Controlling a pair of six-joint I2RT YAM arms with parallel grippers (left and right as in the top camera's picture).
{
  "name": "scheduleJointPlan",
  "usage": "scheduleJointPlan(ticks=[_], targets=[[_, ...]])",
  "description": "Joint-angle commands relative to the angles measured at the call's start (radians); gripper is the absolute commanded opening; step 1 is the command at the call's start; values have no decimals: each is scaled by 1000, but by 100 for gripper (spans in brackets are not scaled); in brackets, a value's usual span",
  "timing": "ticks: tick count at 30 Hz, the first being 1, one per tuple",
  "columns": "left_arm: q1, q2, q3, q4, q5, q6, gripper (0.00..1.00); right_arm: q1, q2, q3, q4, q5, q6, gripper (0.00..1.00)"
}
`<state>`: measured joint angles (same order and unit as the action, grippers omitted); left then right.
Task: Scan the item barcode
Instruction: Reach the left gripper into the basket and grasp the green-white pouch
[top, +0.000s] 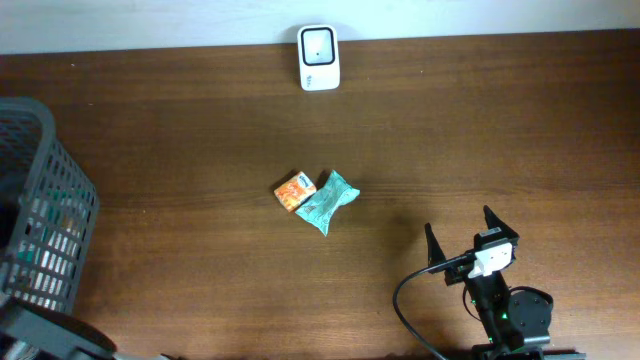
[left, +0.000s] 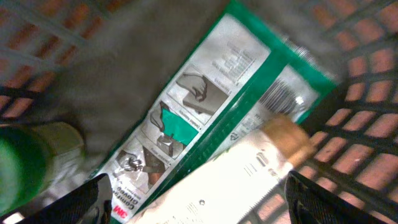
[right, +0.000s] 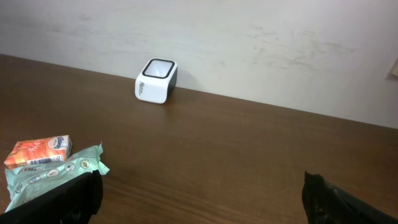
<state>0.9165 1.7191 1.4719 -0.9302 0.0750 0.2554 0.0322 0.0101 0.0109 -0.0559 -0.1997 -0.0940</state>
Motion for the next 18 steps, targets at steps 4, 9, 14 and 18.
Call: scheduleJointPlan(ticks=[4, 9, 14, 18], targets=[[-4, 130, 0, 27, 64, 130, 85, -6, -6, -5, -5, -3, -3, 98], [-4, 218, 0, 63, 66, 166, 89, -6, -7, -5, -5, -3, -3, 98], [-4, 281, 0, 145, 52, 240, 92, -6, -7, -5, -5, -3, -3, 98], [-4, 365, 0, 182, 49, 241, 93, -6, -6, -5, -5, -3, -3, 98]])
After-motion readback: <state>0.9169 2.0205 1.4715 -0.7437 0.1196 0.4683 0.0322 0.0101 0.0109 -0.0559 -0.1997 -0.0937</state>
